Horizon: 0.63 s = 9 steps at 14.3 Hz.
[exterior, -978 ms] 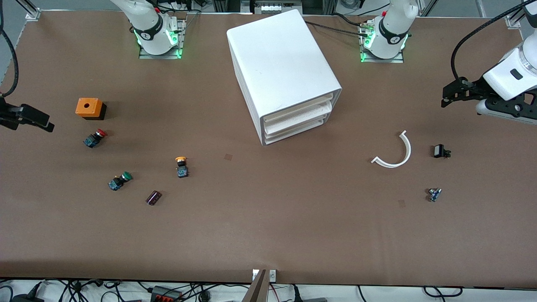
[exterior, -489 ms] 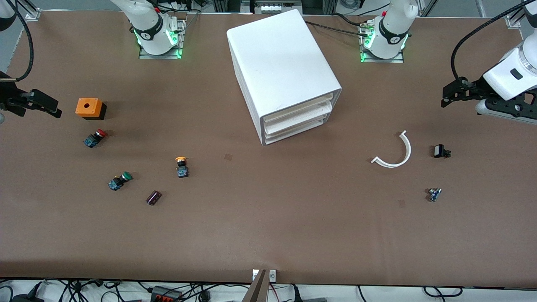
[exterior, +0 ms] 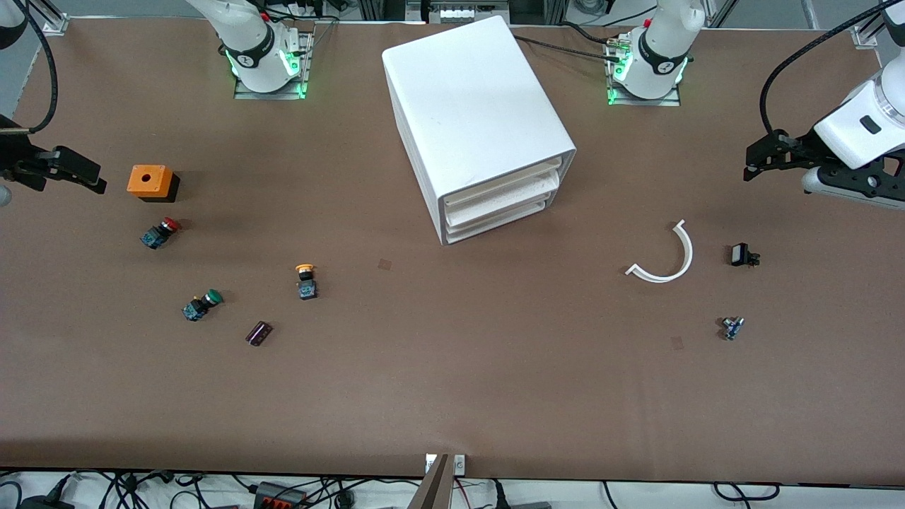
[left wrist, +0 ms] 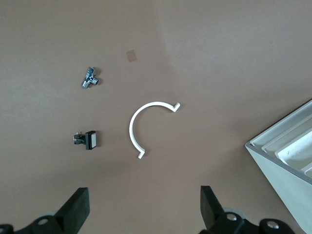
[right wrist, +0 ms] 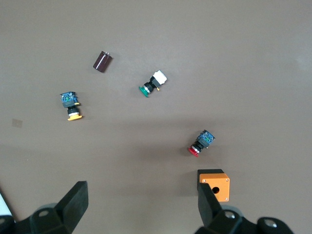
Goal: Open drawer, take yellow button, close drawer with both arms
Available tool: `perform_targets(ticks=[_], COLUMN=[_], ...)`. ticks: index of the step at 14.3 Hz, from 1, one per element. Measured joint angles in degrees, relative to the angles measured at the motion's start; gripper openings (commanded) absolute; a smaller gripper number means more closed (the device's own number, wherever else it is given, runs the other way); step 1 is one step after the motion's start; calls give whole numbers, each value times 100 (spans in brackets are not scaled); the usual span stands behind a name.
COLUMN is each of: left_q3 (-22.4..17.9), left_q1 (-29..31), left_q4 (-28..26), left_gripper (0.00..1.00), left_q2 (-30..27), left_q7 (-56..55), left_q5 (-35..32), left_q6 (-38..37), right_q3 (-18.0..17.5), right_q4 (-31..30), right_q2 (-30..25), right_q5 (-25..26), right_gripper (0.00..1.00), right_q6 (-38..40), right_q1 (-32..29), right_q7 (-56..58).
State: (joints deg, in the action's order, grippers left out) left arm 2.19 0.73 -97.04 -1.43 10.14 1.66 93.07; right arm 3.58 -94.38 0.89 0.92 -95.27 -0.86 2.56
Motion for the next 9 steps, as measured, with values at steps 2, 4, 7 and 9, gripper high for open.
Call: perform_targets(ticks=[2,4,7,9], left_q3=[0,0,0,1], left_q1=[0,0,0,0], left_q4=[0,0,0,0], left_gripper=[100,100,100,100], left_q2=[0,0,0,0], left_q7=[0,0,0,0], left_q5=[0,0,0,0], left_q6=[0,0,0,0], right_q3=[0,0,0,0], right_q4=[-26,-95,-159,-181], right_q2=[-53,-96,-130,-138], right_q5=[0,0,0,0], right_gripper=[100,100,100,100], right_q6=[-20,-61,-88,-89], right_q1=[0,0,0,0], right_q7=[0,0,0,0])
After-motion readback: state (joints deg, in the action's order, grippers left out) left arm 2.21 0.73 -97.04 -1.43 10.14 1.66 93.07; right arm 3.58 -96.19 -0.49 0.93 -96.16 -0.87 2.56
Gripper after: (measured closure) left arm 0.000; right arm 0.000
